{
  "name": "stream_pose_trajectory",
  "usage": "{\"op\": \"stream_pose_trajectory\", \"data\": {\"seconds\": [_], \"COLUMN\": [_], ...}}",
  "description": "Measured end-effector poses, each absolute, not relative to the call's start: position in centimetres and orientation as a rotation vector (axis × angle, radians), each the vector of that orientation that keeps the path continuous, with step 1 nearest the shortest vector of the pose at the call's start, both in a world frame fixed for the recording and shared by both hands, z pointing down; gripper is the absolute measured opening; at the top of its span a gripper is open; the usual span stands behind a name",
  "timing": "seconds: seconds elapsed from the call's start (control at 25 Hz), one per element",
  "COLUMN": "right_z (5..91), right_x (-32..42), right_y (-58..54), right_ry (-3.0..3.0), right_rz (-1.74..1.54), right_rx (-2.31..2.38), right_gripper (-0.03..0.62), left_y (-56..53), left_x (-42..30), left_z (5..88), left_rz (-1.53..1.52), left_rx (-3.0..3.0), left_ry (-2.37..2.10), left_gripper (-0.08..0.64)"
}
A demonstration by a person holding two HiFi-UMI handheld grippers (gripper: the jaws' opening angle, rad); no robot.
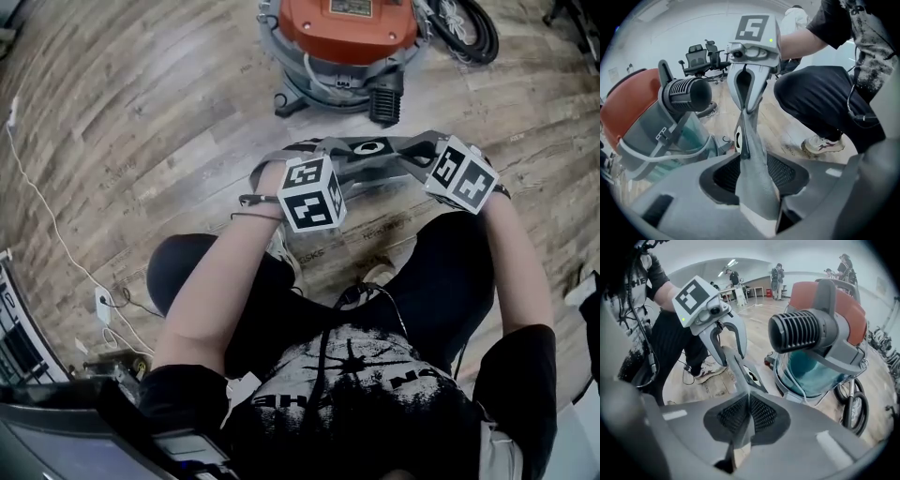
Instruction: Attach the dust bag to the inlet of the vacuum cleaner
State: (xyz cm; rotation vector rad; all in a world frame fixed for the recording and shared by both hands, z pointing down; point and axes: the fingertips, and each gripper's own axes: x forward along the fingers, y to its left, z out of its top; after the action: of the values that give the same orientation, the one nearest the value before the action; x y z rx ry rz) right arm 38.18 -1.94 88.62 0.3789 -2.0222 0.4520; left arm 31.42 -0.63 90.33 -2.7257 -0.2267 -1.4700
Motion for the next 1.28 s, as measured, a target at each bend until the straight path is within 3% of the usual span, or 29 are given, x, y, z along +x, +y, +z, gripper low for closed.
{"op": "stream_pose_trajectory", "data": {"seconds": [0.2,0.48,0.56,0.72,0.84,0.88,1.04,1.28], "right_z": [87.0,85.2,84.4,83.1,83.2,83.4,83.1,81.6], "right_x": [37.8,38.1,38.3,37.8,37.1,37.3,37.9,37.8], "right_y": [-1.7,-2.5,-2.9,-2.9,-2.4,-2.5,-3.8,-4.7], "right_ry": [-2.070,-2.079,-2.064,-2.042,-1.991,-1.960,-1.905,-1.920], "right_rz": [0.491,0.406,0.338,0.241,0.172,0.130,0.032,0.031], "right_rx": [0.373,0.417,0.431,0.423,0.378,0.382,0.455,0.490], "right_gripper": [0.017,0.026,0.056,0.179,0.207,0.203,0.066,0.034], "left_y": [-1.7,-3.4,-3.8,-4.0,-3.8,-3.8,-4.4,-6.3], "left_x": [31.5,31.9,31.9,32.1,32.7,32.8,32.9,33.1], "left_z": [89.9,87.9,87.3,85.9,84.6,84.3,83.2,81.0], "left_rz": [-1.442,-1.381,-1.386,-1.360,-1.310,-1.306,-1.295,-1.230], "left_rx": [-2.731,-2.761,-2.768,-2.746,-2.756,-2.751,-2.723,-2.731], "left_ry": [-0.169,-0.089,-0.078,-0.078,-0.089,-0.093,-0.087,-0.019], "left_gripper": [0.071,0.028,0.026,0.025,0.025,0.025,0.025,0.028]}}
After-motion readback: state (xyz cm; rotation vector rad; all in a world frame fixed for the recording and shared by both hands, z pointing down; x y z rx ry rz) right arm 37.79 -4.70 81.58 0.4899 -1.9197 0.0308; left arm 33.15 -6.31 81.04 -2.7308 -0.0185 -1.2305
